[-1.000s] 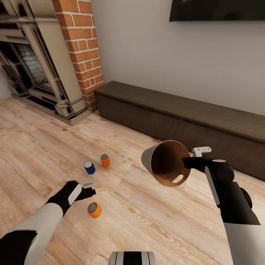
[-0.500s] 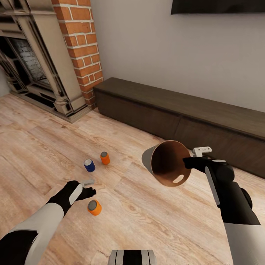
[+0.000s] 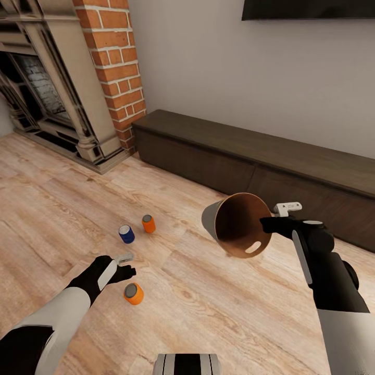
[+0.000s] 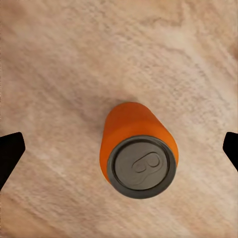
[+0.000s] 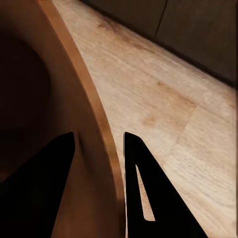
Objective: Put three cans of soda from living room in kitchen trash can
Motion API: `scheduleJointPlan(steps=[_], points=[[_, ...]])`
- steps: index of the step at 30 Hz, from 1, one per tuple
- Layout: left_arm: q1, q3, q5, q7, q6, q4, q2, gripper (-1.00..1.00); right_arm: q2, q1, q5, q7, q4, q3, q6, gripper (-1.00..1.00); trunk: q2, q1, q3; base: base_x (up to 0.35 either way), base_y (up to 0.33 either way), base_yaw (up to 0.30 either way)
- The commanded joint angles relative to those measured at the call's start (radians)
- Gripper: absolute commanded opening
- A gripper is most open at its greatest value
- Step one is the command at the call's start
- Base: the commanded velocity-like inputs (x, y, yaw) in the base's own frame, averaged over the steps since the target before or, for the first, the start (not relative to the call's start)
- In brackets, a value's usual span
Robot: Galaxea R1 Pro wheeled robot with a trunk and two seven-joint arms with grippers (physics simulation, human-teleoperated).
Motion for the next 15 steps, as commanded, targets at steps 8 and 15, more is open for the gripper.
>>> scheduleJointPlan(steps=[8, 15], points=[[0.0, -0.001, 0.0, 0.001, 0.0, 0.0, 0.0, 1.0, -0.01, -0.004, -0.019, 0.004, -0.01, -0.013, -0.006, -1.0, 0.0, 0.0, 0.0, 0.0, 0.0, 0.0], [0.0, -0.001, 0.0, 0.001, 0.0, 0.0, -0.001, 1.0, -0.005, -0.003, -0.026, 0.007, -0.017, -0.033, -0.03, -1.0, 0.0, 0.0, 0.0, 0.0, 0.0, 0.0]])
